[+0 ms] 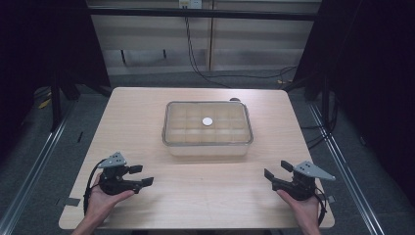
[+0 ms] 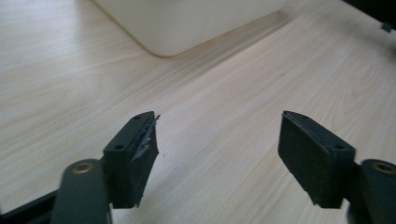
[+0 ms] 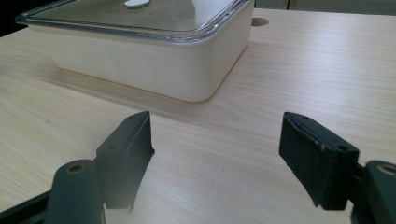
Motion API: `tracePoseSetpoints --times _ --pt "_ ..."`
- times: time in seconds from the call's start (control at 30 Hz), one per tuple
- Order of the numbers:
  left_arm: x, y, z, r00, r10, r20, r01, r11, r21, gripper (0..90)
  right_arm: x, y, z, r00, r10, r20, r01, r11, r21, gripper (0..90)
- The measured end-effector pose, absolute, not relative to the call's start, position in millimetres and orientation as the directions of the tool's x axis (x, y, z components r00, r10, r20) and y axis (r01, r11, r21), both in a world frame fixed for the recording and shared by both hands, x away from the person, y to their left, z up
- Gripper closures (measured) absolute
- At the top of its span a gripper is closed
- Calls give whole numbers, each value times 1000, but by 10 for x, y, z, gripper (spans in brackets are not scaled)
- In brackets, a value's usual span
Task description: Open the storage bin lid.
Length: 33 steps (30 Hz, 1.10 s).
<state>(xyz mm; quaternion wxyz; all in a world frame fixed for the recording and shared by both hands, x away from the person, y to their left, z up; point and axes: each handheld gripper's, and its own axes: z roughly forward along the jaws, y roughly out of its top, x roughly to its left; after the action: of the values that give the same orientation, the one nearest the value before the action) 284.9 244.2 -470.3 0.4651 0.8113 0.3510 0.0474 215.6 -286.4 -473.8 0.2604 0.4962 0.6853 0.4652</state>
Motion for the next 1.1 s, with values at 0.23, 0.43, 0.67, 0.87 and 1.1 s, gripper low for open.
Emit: tracePoseSetpoints --times 0.23,0.43,0.67,0.87,1.1 --pt "2847 2436 -4684 746 616 -252 532 -325 782 280 2183 -2809 -4696 -426 886 183 487 54 872 294" --pt "2870 2413 -4613 742 619 -258 530 -306 790 292 2220 -2778 -4613 -437 876 203 501 51 864 299" --pt "2908 2373 -4559 734 631 -251 531 -301 793 296 2330 -2745 -4510 -444 874 198 512 66 856 314" --pt "3026 2282 -4535 731 640 -238 534 -318 784 284 2433 -2700 -4402 -495 844 205 513 94 853 305" --pt "3145 2222 -4437 738 637 -223 519 -325 791 289 2575 -2706 -4314 -495 847 193 515 107 851 287"
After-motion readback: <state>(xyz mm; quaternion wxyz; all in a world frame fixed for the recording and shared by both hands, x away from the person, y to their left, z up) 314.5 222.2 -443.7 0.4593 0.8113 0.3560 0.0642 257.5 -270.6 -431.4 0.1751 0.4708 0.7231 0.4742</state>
